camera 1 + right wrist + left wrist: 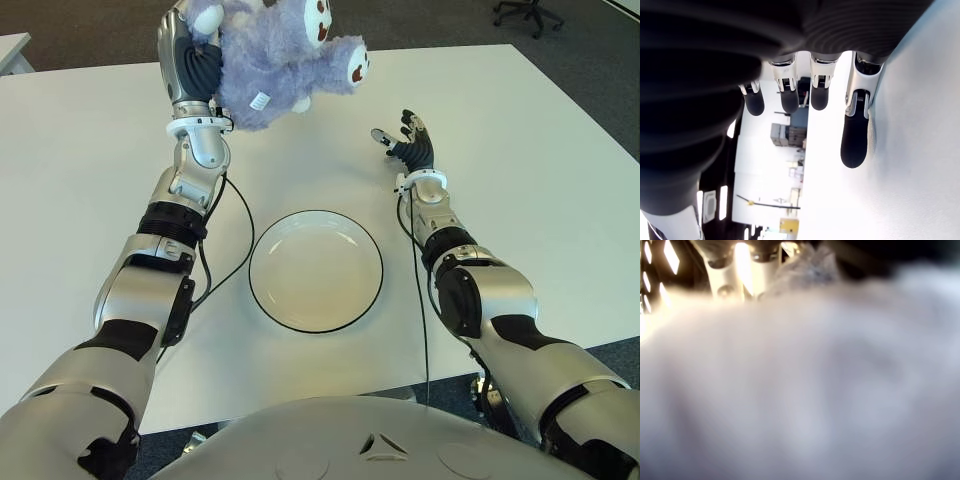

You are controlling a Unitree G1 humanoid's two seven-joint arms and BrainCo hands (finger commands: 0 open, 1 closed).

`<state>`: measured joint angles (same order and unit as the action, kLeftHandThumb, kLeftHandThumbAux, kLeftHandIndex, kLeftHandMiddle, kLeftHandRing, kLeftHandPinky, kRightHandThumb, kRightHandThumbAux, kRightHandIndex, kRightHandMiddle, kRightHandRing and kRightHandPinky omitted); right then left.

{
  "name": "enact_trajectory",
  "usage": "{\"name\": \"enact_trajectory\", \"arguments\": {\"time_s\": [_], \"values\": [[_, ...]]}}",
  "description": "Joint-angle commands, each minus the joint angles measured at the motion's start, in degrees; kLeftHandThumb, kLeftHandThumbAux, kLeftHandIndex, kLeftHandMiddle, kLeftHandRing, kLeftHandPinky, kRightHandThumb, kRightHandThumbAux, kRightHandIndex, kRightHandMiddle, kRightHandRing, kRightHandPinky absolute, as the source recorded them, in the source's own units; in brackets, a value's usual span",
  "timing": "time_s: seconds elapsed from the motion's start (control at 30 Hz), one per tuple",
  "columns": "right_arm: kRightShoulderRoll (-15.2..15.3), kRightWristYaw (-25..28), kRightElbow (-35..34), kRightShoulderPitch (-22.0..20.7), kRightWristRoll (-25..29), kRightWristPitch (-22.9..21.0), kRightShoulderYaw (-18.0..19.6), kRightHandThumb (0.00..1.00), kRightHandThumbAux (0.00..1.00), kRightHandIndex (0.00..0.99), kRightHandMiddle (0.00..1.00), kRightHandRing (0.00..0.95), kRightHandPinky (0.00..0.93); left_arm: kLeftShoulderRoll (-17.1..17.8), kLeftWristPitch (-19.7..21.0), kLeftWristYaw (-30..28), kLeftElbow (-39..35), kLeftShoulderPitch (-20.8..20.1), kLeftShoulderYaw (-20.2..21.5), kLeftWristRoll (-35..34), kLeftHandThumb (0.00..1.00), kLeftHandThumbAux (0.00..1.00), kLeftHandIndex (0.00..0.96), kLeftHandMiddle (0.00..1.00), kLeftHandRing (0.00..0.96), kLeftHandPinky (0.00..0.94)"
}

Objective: Put the doll into the plate.

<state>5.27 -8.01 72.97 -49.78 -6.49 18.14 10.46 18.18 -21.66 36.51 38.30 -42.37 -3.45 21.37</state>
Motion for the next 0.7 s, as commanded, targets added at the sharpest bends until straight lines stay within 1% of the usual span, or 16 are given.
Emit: {"name": "enact_trajectory", "arguments": {"time_s": [0.03,0.23,0.47,0.63,0.7], "values": [[-1.5,0.3,4.8,6.0,0.7,-6.1,0.5,0.089,0.719,0.082,0.061,0.039,0.035,-0.6,0.4,-1.8,-2.7,1.8,0.8,-0.4,0.849,0.667,0.404,0.544,0.784,0.797],[-1.5,0.2,4.8,6.0,0.6,-6.1,0.5,0.086,0.719,0.083,0.065,0.043,0.040,-1.4,1.4,-2.6,-6.1,3.3,1.1,0.0,0.849,0.668,0.399,0.543,0.784,0.802],[-1.5,0.1,4.8,5.9,0.8,-6.2,0.8,0.094,0.723,0.085,0.068,0.045,0.041,-1.6,1.3,-3.0,-9.1,5.0,1.2,0.7,0.848,0.667,0.400,0.541,0.780,0.797],[-1.5,0.1,4.8,5.9,0.8,-6.3,0.9,0.098,0.723,0.088,0.071,0.047,0.045,-1.3,0.8,-1.8,-10.3,5.9,0.8,2.8,0.848,0.664,0.410,0.552,0.787,0.797],[-1.5,0.0,4.8,5.9,0.8,-6.4,1.0,0.103,0.723,0.089,0.072,0.049,0.042,-1.2,0.9,-1.1,-10.8,6.2,0.7,4.0,0.848,0.662,0.418,0.557,0.799,0.817]]}}
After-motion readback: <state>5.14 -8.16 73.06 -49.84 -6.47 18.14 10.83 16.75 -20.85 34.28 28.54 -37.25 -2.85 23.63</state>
